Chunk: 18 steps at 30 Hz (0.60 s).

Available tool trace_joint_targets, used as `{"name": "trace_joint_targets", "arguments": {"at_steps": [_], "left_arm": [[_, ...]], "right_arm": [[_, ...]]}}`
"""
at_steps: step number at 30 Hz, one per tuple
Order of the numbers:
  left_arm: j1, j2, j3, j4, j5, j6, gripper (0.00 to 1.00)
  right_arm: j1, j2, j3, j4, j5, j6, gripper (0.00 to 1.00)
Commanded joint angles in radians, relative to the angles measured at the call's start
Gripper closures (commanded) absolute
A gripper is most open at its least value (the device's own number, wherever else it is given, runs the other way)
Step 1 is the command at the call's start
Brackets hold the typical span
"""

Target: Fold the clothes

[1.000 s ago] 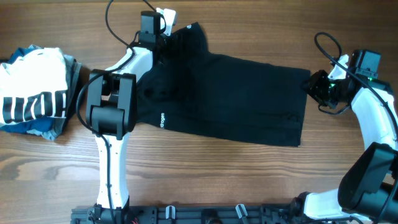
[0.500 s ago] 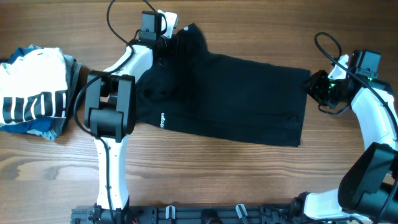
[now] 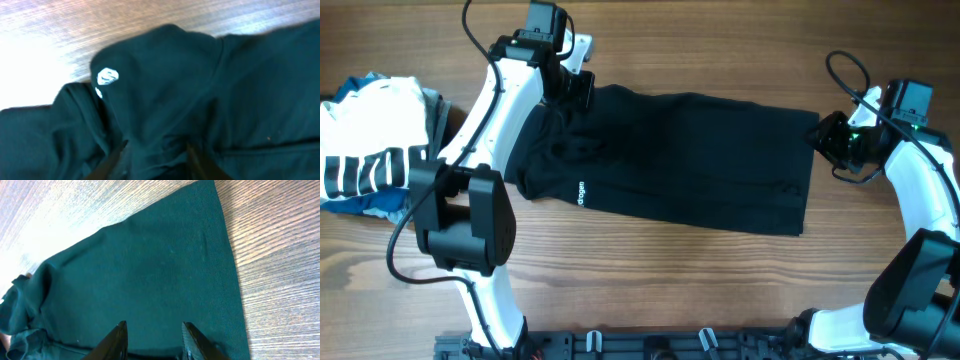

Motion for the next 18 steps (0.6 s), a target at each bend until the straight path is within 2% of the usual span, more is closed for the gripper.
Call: {"name": "trace_joint_targets", "arguments": {"at_steps": [1,3,5,10,15,16,17,18], "left_arm": [[-0.004,0.003,-0.002,0.088,-0.100,0.007,0.51],[-0.003,0.008,-0.002,0.209,-0.125,0.008,0.40],[-0.003,0.032,-0.002,0.275,-0.125,0.008,0.39],[0.012,0.156,-0.002,0.262,-0.168,0.007,0.40],[0.019,0.197,-0.002,0.257,-0.170,0.006,0.40],[0.021,0.197,-0.002,0.253,-0.169,0.006,0.41],[0.021,0.197,-0.002,0.250,-0.161,0.006,0.47],[0.021,0.197,-0.002,0.251,-0.140,0.006,0.64]], "right_arm": [[0.003,0.015,-0.011,0.007,0.006,0.009,0.64],[0.003,0.015,-0.011,0.007,0.006,0.010,0.64],[0.003,0.015,-0.011,0.007,0.006,0.010,0.64],[0.003,0.015,-0.011,0.006,0.006,0.010,0.64],[0.003,0.015,-0.011,0.005,0.006,0.010,0.64],[0.003,0.015,-0.011,0.005,0.006,0.010,0.64],[0.003,0.015,-0.011,0.005,0.006,0.010,0.64],[0.003,0.015,-0.011,0.005,0.006,0.020,0.64]]}}
